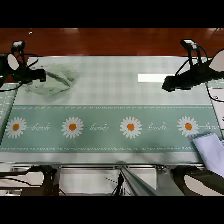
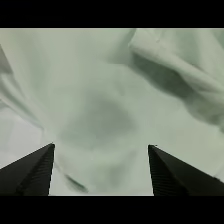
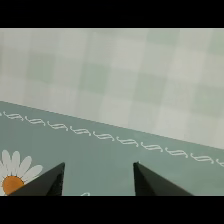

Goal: Fold the shirts.

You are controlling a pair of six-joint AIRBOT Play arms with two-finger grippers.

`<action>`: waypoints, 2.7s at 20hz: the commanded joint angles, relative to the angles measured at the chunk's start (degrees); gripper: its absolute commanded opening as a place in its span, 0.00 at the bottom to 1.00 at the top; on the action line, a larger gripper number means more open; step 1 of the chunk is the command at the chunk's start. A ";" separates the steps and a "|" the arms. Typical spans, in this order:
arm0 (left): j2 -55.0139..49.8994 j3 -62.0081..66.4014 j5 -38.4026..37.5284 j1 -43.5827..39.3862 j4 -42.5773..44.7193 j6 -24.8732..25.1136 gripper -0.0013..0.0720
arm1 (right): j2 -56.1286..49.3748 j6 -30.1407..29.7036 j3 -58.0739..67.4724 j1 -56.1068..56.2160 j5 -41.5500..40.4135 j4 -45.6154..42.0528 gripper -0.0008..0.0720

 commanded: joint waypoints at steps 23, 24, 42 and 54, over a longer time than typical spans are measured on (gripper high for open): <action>13.57 35.87 -5.22 -9.27 -27.39 3.37 0.05 | -0.02 -1.31 0.00 0.02 1.49 -13.66 0.71; 16.72 36.94 -5.25 -11.37 -27.36 4.63 0.05 | -0.02 -1.29 0.00 0.02 2.75 -17.07 0.71; 23.69 22.97 -10.29 -37.46 -29.66 4.28 0.05 | -0.02 -1.36 -0.02 -6.97 10.38 -23.10 0.71; 2.10 12.85 -15.08 -42.69 -30.01 7.78 0.80 | -0.02 -2.38 -0.02 -9.73 10.97 -16.39 0.71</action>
